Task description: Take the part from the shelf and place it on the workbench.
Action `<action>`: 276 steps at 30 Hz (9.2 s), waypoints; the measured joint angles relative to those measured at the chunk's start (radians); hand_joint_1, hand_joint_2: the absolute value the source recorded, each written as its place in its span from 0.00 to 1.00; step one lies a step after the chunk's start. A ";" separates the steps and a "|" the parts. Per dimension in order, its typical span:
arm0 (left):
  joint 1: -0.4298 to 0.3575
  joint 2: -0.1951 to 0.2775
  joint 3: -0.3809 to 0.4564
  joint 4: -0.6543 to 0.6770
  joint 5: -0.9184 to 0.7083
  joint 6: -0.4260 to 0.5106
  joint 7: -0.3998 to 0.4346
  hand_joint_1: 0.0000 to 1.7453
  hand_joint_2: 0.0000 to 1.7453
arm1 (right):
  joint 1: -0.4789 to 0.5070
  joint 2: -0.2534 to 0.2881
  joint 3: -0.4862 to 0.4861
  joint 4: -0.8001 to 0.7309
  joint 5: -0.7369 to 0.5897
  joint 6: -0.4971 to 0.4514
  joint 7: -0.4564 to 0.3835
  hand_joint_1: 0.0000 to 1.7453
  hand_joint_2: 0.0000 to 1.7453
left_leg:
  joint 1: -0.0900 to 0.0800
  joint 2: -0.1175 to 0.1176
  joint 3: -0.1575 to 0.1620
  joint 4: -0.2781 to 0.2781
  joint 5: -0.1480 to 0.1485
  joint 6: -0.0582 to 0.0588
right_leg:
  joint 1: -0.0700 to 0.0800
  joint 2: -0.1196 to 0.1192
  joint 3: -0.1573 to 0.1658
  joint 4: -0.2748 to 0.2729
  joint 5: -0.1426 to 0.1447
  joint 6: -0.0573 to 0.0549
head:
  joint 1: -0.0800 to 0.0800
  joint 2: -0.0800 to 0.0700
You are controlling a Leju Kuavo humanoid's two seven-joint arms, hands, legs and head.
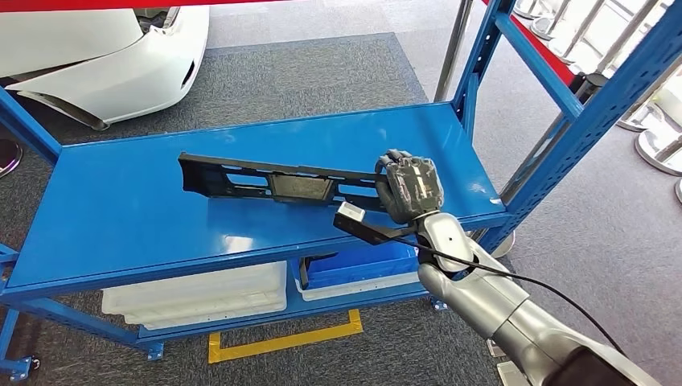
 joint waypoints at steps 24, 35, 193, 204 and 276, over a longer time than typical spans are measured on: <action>-0.001 0.000 0.000 0.000 0.000 0.012 -0.008 0.00 0.00 | 0.075 -0.081 -0.096 -0.283 -0.053 0.098 -0.002 1.00 1.00 | 0.000 0.001 0.000 0.000 0.000 0.000 | 0.000 0.000 0.000 0.000 0.000 0.000 | -0.001 0.000; -0.001 0.000 0.000 0.000 -0.002 0.012 -0.008 0.00 0.00 | 0.095 -0.095 -0.116 -0.283 -0.060 0.101 0.021 1.00 1.00 | 0.000 0.001 0.000 0.000 0.000 0.000 | 0.000 0.000 0.000 0.000 0.000 0.000 | 0.000 0.000; -0.023 -0.002 -0.001 -0.001 -0.022 0.031 0.017 0.00 0.00 | 0.221 0.083 -0.205 0.181 -0.057 0.115 0.203 1.00 1.00 | 0.000 0.000 0.000 -0.002 0.001 -0.001 | 0.001 0.000 -0.001 0.000 0.000 -0.001 | -0.001 0.000; -0.023 -0.002 -0.001 -0.001 -0.023 0.031 0.015 0.00 0.00 | 0.175 0.080 -0.221 0.225 -0.031 0.093 0.178 1.00 1.00 | 0.001 0.001 0.002 -0.002 0.001 -0.001 | 0.001 0.001 0.001 0.000 0.000 -0.001 | -0.001 0.000; -0.005 -0.002 -0.001 -0.001 -0.007 0.012 -0.016 0.00 1.00 | 0.221 -0.052 -0.215 -0.703 0.056 0.219 0.183 1.00 1.00 | -0.008 0.002 0.002 -0.002 0.001 0.000 | -0.004 0.000 0.002 -0.001 0.002 -0.001 | -0.002 0.000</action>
